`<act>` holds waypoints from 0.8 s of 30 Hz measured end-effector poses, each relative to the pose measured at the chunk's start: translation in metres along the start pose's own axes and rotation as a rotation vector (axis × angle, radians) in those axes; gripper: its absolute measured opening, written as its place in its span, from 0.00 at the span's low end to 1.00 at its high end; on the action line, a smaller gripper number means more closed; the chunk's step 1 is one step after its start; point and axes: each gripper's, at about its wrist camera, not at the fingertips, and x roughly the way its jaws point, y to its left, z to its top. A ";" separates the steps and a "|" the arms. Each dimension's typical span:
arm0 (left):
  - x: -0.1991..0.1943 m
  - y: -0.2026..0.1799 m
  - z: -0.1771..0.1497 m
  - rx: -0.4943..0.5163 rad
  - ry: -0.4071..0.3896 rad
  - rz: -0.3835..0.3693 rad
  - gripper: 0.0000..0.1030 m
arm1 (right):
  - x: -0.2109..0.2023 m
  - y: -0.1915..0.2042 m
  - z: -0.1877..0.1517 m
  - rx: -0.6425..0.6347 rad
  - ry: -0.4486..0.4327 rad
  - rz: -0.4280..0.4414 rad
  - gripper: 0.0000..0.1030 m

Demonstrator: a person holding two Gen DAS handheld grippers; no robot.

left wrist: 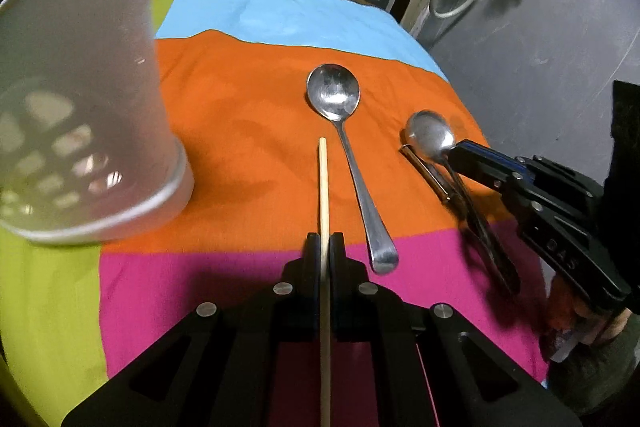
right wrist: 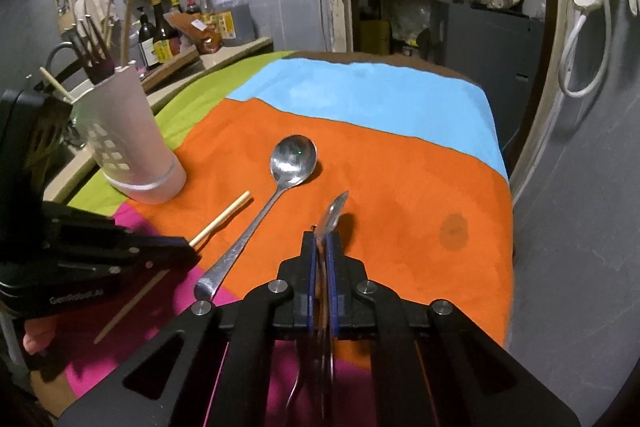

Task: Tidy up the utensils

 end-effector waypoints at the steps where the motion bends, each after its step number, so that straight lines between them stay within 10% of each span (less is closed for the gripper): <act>1: -0.002 0.001 -0.003 -0.006 -0.003 -0.006 0.02 | 0.000 0.000 -0.001 0.000 0.002 0.000 0.03; 24: -0.003 0.009 -0.001 -0.023 -0.012 -0.007 0.03 | 0.003 -0.019 -0.003 0.020 0.060 -0.063 0.20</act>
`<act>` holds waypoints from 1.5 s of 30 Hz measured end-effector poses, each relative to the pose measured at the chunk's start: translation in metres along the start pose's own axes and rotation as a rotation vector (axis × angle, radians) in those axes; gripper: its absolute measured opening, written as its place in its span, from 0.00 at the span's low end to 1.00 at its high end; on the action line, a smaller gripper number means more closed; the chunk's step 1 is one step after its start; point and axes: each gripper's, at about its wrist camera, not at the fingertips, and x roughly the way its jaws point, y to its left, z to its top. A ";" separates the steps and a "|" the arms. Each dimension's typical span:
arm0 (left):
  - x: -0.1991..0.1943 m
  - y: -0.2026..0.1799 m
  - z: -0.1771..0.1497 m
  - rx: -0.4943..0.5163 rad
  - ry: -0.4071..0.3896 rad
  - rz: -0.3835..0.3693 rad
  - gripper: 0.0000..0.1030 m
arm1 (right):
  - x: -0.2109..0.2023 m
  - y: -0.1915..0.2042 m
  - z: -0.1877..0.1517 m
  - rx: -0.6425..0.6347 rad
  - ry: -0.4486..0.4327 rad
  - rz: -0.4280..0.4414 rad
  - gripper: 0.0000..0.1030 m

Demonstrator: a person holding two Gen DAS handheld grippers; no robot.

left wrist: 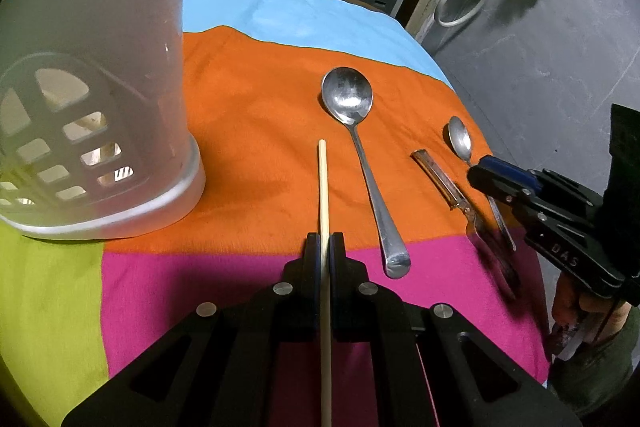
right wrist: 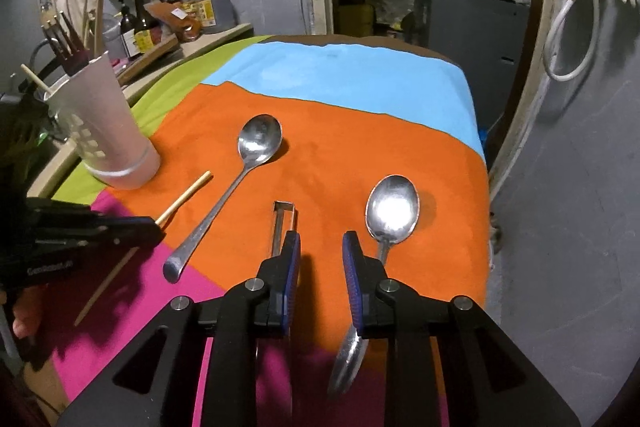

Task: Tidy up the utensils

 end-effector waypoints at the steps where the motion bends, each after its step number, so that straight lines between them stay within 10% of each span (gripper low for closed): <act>1: 0.002 0.000 0.002 0.000 0.001 0.000 0.03 | -0.002 -0.001 0.000 0.000 -0.005 -0.010 0.20; 8: 0.006 -0.003 0.007 0.008 0.011 0.011 0.03 | 0.011 -0.019 0.005 0.033 0.032 -0.125 0.46; 26: 0.020 -0.013 0.026 0.060 0.038 0.031 0.03 | 0.036 -0.029 0.017 0.062 0.043 -0.086 0.31; 45: -0.093 -0.029 -0.014 0.096 -0.640 -0.056 0.02 | -0.105 0.072 0.013 -0.085 -0.661 -0.153 0.31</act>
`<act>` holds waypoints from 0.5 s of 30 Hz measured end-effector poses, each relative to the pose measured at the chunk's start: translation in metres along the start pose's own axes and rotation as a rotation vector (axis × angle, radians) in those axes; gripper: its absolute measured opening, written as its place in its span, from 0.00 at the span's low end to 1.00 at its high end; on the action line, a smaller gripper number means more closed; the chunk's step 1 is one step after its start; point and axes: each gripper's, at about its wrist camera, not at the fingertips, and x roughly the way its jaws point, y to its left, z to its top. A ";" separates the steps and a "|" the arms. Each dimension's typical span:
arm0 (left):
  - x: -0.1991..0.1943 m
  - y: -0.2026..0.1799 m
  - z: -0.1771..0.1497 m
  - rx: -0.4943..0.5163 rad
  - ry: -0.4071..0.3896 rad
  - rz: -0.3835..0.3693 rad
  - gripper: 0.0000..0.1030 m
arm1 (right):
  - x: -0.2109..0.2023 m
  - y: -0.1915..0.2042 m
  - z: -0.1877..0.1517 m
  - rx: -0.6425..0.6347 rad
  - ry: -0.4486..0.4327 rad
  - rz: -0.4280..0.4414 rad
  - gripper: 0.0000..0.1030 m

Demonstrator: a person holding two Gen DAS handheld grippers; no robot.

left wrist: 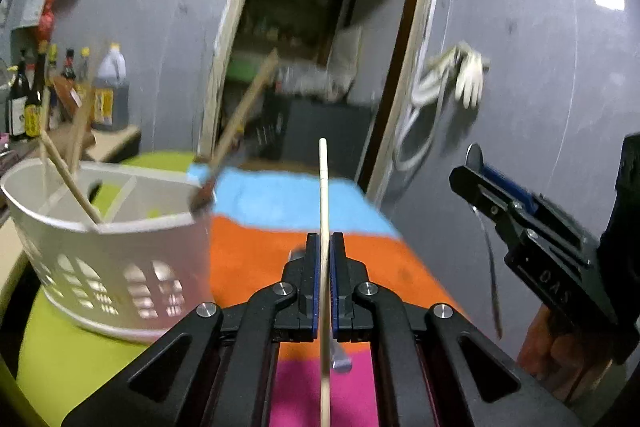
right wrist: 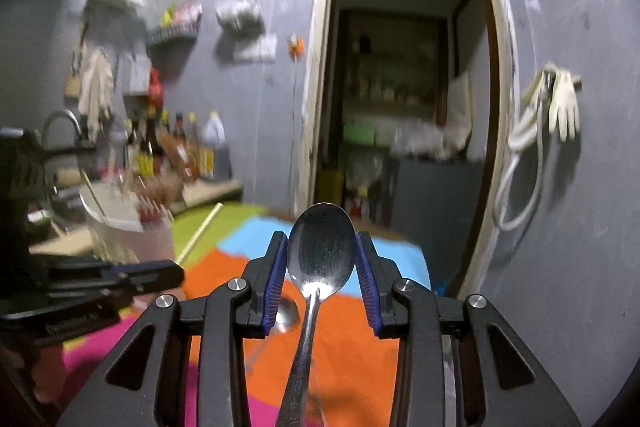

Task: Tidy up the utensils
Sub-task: 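Carry the spoon with the right tool while the left tool carries the chopstick to the caddy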

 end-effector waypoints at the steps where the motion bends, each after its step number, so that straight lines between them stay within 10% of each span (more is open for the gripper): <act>1: -0.007 0.001 0.004 -0.004 -0.035 0.004 0.02 | -0.001 0.003 0.004 0.004 -0.024 0.004 0.31; 15: -0.084 0.043 0.067 0.024 -0.357 0.105 0.03 | -0.005 0.051 0.062 0.121 -0.333 0.090 0.31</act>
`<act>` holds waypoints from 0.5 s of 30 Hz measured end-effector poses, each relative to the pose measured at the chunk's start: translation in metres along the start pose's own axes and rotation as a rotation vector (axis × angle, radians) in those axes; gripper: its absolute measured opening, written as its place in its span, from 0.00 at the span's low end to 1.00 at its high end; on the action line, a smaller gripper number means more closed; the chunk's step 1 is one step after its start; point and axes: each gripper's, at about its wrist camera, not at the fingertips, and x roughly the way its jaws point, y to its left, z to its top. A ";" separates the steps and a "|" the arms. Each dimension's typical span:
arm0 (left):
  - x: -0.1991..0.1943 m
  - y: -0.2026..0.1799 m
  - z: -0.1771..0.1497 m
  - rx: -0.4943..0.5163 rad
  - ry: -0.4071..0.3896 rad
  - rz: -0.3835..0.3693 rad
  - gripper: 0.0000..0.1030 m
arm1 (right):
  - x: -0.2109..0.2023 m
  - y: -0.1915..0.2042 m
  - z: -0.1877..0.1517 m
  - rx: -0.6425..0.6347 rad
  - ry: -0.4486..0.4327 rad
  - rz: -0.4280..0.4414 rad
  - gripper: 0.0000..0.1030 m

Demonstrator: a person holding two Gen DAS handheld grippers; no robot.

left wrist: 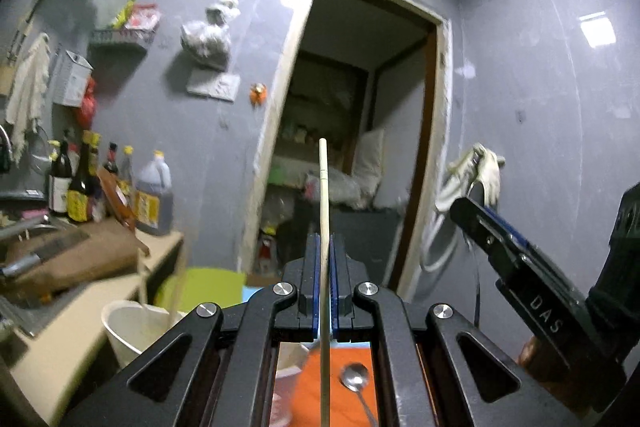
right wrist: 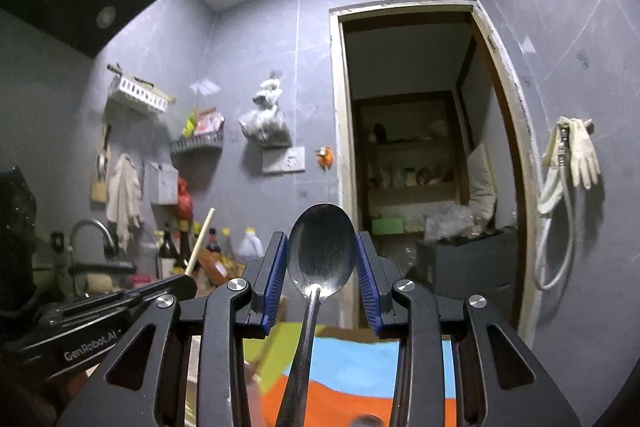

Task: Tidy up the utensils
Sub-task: 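Carry the spoon with the right tool while the left tool carries the chopstick to the caddy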

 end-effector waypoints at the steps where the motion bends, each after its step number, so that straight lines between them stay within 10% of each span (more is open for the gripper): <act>1: -0.003 0.008 0.005 -0.004 -0.012 0.009 0.03 | 0.005 0.004 0.002 0.015 -0.007 0.013 0.31; 15: 0.008 0.144 0.036 -0.259 -0.078 0.218 0.03 | 0.061 0.038 0.006 0.186 -0.062 0.106 0.31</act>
